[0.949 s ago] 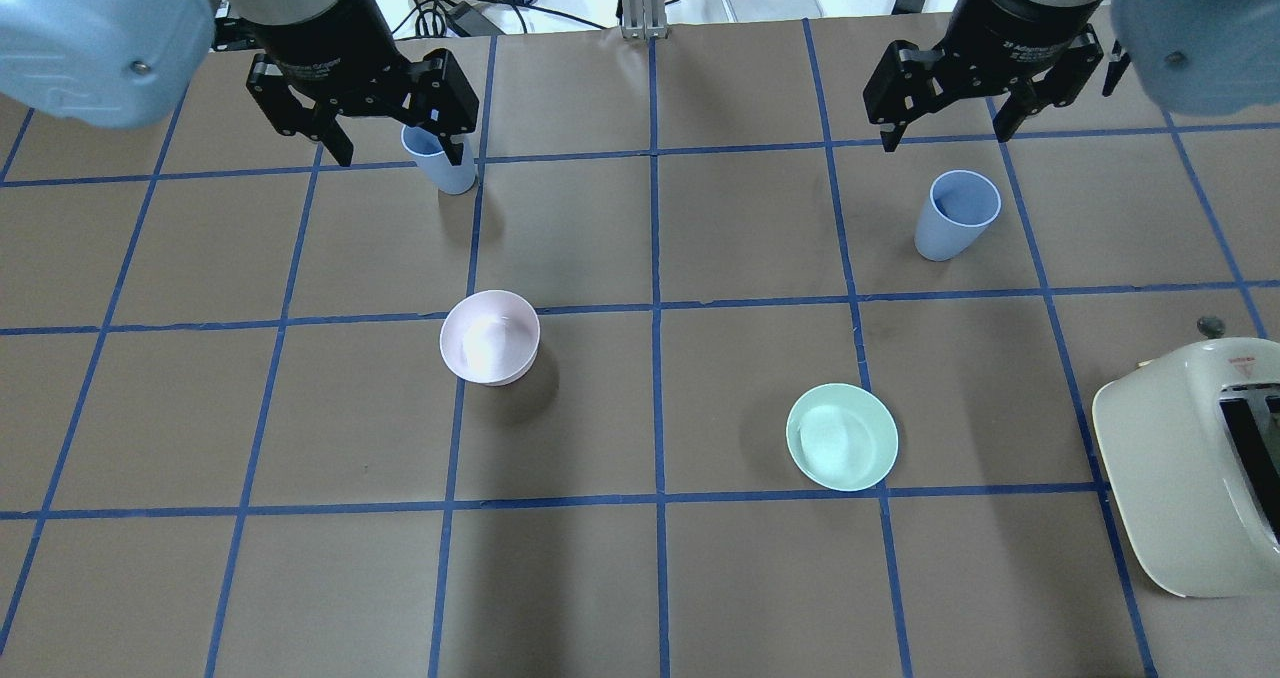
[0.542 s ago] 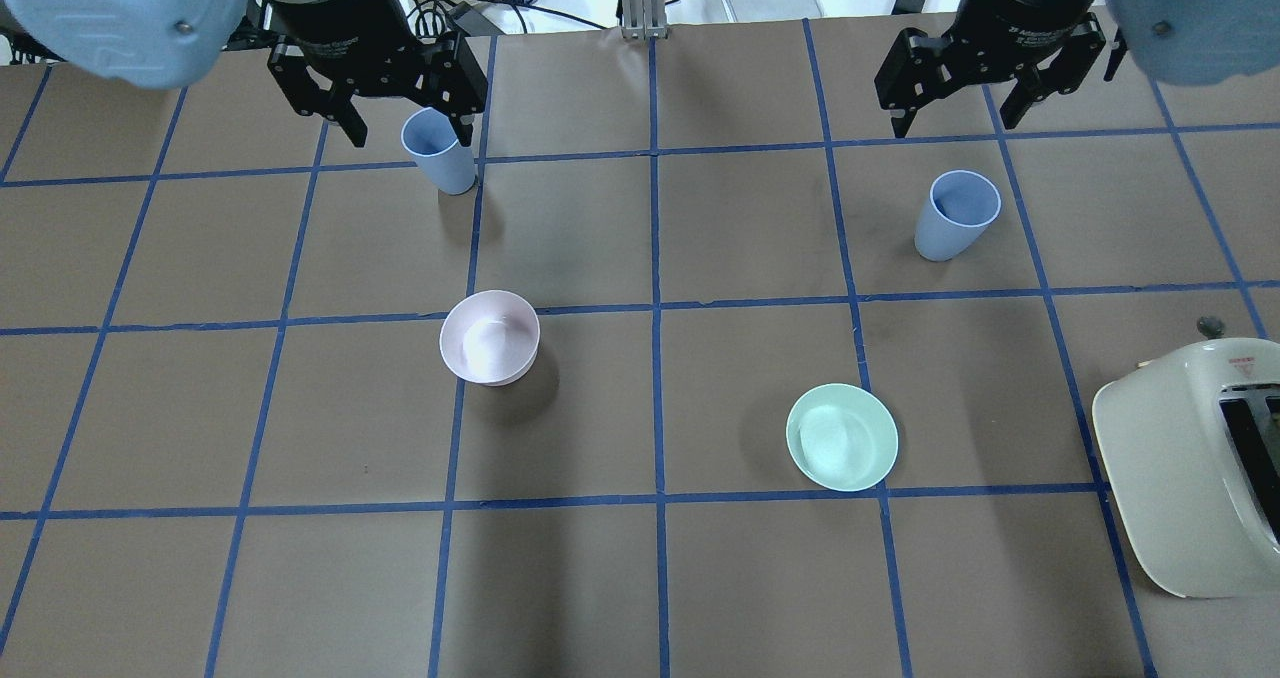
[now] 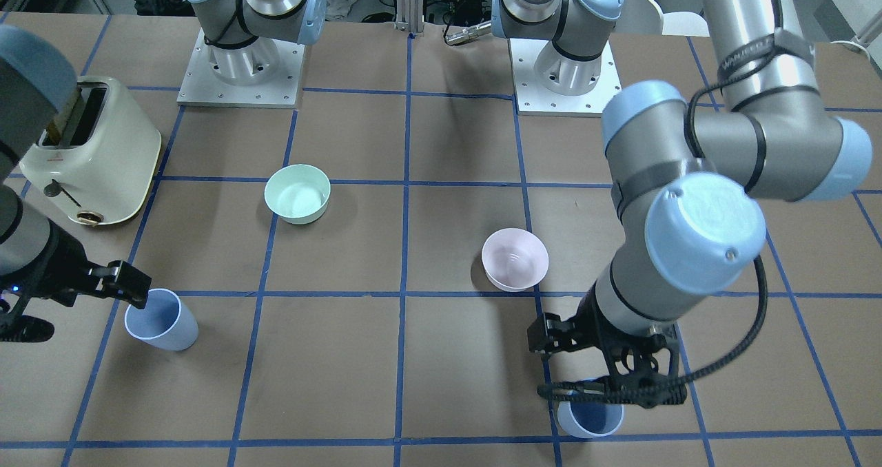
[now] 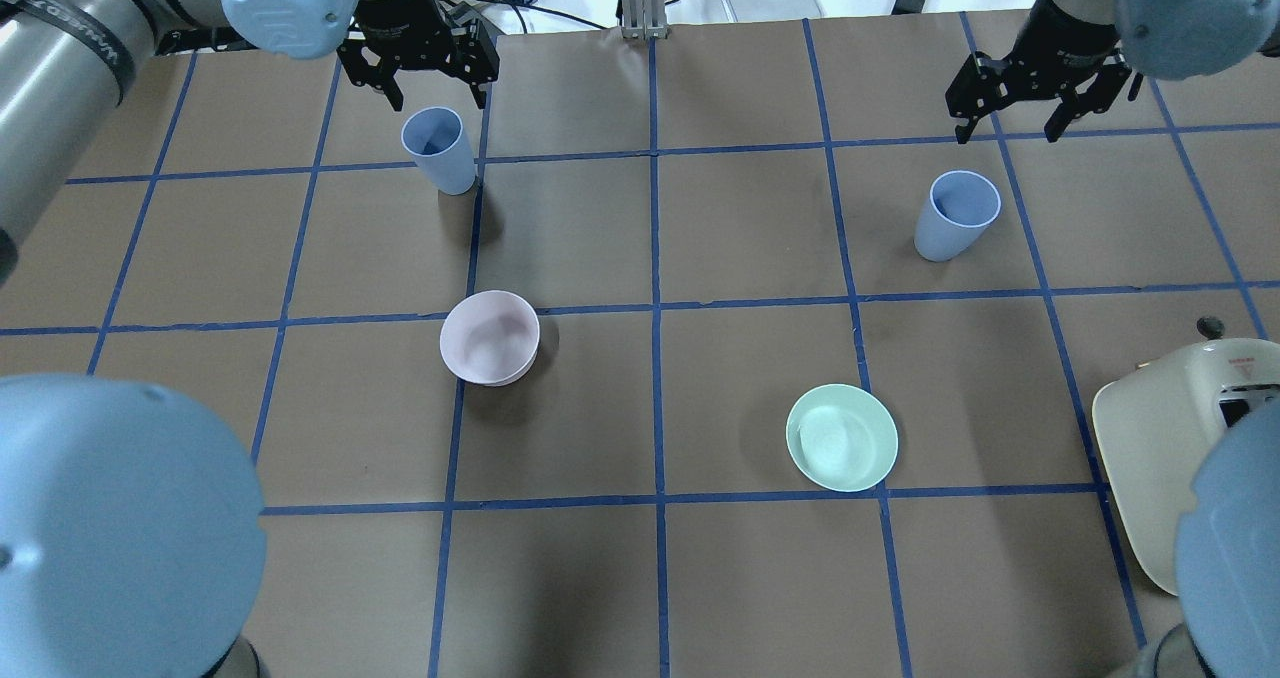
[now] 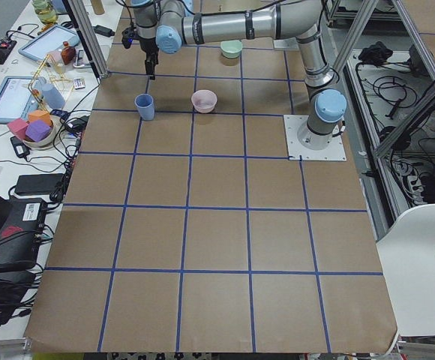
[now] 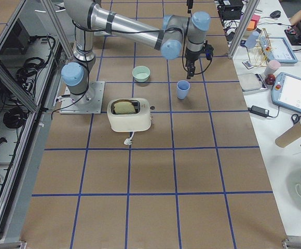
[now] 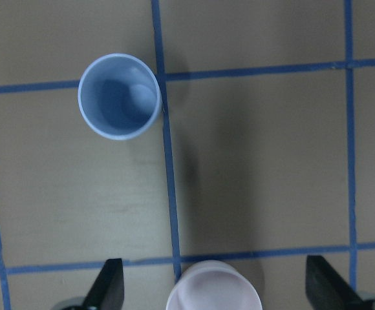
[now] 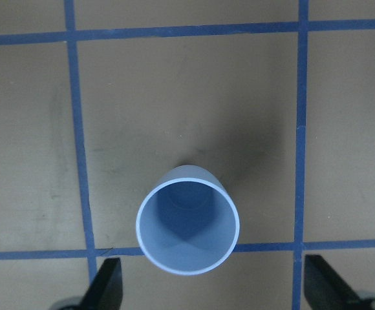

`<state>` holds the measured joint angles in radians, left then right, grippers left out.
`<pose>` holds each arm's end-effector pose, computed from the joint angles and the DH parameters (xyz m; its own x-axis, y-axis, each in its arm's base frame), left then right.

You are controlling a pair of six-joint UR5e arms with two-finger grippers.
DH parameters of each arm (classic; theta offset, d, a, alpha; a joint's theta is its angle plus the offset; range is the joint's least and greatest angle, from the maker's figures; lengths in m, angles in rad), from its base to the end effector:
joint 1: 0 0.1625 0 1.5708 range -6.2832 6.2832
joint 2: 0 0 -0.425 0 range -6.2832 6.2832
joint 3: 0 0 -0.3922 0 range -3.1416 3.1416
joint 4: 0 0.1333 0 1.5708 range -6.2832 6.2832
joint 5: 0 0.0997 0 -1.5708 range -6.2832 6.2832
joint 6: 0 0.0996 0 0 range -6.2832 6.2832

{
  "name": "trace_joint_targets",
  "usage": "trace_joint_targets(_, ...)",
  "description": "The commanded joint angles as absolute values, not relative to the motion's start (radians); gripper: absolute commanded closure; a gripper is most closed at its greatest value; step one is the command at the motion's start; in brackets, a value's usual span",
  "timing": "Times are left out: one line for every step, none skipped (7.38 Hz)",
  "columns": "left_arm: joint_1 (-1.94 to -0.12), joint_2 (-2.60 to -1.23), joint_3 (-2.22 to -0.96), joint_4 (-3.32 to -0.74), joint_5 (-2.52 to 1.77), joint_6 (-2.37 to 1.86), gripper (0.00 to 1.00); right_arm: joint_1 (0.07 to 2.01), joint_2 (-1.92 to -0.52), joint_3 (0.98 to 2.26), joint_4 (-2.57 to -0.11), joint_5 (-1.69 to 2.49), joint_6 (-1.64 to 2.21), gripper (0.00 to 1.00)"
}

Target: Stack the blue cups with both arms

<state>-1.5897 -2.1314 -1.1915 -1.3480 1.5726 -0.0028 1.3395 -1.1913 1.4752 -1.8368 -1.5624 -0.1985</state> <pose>-0.1466 -0.7128 0.3563 -0.9999 0.0160 -0.0017 0.0161 0.9990 -0.0415 -0.0143 -0.6458 0.3460 -0.9994 0.0330 -0.0118 0.0328 0.9993 0.0159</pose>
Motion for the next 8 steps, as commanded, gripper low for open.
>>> trace_joint_targets(-1.574, -2.248, -1.143, -1.327, 1.572, -0.002, 0.05, 1.316, -1.143, 1.520, -1.867, -1.566, -0.218, 0.00)
trace_joint_targets(-1.574, -2.281, -1.144, -1.275, 1.574, -0.002, 0.10, 1.316, -1.138, 1.538, -1.871, -1.566, -0.218, 0.00)
trace_joint_targets(-1.574, -2.290, -1.141, -1.272, 1.574, -0.002, 0.33, 1.316, -1.129, 1.545, -1.896, -1.569, -0.219, 0.00)
trace_joint_targets(-1.574, -2.298, -1.143, -1.272, 1.574, -0.002, 0.73, 1.316, -1.115, 1.548, -1.899, -1.569, -0.218, 0.00)
trace_joint_targets(-1.575, -2.299, -1.143, -1.270, 1.575, -0.003, 1.00, 1.316, -1.085, 1.555, -1.922, -1.568, -0.218, 0.01)
trace_joint_targets(-1.575, -2.299, -1.146, -1.272, 1.575, -0.006, 1.00, 1.316, -1.075, 1.558, -1.933, -1.565, -0.222, 0.10)
trace_joint_targets(-1.588, -2.298, -1.147, -1.272, 1.575, -0.021, 1.00, 1.316, -1.074, 1.571, -1.933, -1.562, -0.222, 0.23)
trace_joint_targets(-1.613, -2.284, -1.146, -1.273, 1.572, -0.028, 1.00, 1.316, -1.074, 1.581, -1.933, -1.557, -0.221, 0.54)
